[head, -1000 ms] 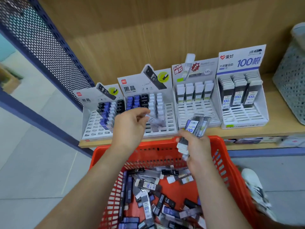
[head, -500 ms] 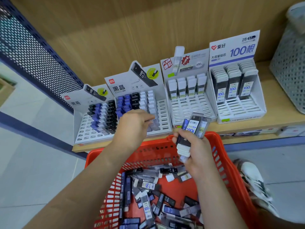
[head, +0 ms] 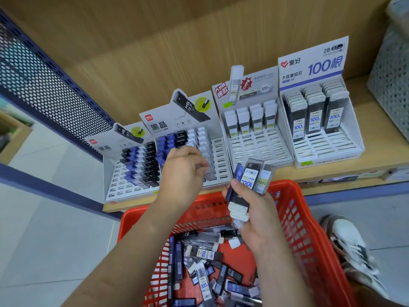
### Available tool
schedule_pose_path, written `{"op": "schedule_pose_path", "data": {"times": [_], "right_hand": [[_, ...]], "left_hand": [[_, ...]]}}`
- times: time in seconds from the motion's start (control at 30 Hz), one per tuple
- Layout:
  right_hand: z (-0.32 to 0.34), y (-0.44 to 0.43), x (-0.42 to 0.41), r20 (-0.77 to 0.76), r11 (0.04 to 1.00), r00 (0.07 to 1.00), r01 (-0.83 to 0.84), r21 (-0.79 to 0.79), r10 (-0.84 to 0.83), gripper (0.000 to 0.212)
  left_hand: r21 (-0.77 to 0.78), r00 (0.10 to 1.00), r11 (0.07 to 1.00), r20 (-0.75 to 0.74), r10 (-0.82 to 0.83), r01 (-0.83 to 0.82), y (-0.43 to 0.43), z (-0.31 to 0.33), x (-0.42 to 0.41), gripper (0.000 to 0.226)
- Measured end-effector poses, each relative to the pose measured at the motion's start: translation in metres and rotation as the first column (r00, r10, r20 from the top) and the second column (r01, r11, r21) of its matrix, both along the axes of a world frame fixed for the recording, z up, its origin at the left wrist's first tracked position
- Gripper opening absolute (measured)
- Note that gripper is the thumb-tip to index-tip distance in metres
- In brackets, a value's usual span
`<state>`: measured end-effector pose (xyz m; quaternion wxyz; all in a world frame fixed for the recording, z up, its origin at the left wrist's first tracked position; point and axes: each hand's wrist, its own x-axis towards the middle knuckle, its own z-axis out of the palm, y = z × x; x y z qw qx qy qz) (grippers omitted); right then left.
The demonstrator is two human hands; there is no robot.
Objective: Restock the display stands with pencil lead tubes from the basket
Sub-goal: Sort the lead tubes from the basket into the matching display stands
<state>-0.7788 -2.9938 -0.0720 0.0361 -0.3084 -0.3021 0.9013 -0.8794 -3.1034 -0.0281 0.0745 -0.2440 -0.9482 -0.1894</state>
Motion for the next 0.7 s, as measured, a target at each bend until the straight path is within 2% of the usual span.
{"op": "schedule_pose_path", "data": {"times": [0.07,0.13,0.17,0.2,0.27,0.37,0.43,0.5,0.57,0.63,0.7], "right_hand": [[0.000,-0.003,0.001,-0.029,1.000,1.000,-0.001,-0.015,0.001,0.010],[0.001,-0.006,0.002,-0.067,0.999,0.998,-0.007,-0.049,0.004,0.018],[0.001,-0.006,0.002,-0.080,0.998,0.997,-0.014,-0.066,0.009,0.022],[0.003,-0.007,0.001,-0.086,0.997,0.996,-0.023,-0.078,0.017,0.023],[0.005,-0.007,0.001,-0.122,0.996,0.992,-0.038,-0.080,0.028,0.018],[0.007,-0.012,0.002,-0.170,0.997,0.984,-0.063,-0.037,0.056,0.022],[0.011,-0.019,0.004,-0.174,0.990,0.975,-0.130,0.054,0.138,0.024],[0.015,-0.025,0.003,-0.172,0.967,0.960,-0.193,0.163,0.221,0.026],[0.017,-0.031,0.001,-0.174,0.938,0.944,-0.230,0.259,0.280,0.027],[0.020,-0.037,0.001,-0.177,0.918,0.929,-0.263,0.298,0.324,0.028],[0.023,-0.044,0.000,-0.185,0.928,0.927,-0.278,0.248,0.327,0.029]], "left_hand": [[0.150,0.986,0.988,0.168,0.016,-0.041,0.005,0.008,0.009,0.016],[0.369,0.891,0.925,0.446,-0.088,-0.094,0.011,0.019,0.026,0.019],[0.420,0.841,0.901,0.522,-0.141,-0.109,0.012,0.022,0.035,0.023],[0.419,0.827,0.903,0.538,-0.163,-0.095,0.011,0.023,0.043,0.027],[0.369,0.854,0.927,0.500,-0.143,-0.061,0.005,0.021,0.054,0.034],[0.324,0.900,0.942,0.431,-0.064,-0.088,-0.006,0.022,0.062,0.032],[0.339,0.903,0.933,0.428,-0.041,-0.118,-0.017,0.025,0.067,0.042],[0.348,0.870,0.927,0.490,-0.051,-0.142,-0.030,0.030,0.070,0.055],[0.298,0.844,0.947,0.532,-0.062,-0.119,-0.041,0.038,0.068,0.063],[0.294,0.832,0.947,0.552,-0.059,-0.128,-0.051,0.043,0.063,0.057],[0.376,0.836,0.905,0.547,-0.042,-0.200,-0.061,0.044,0.059,0.041]]}}
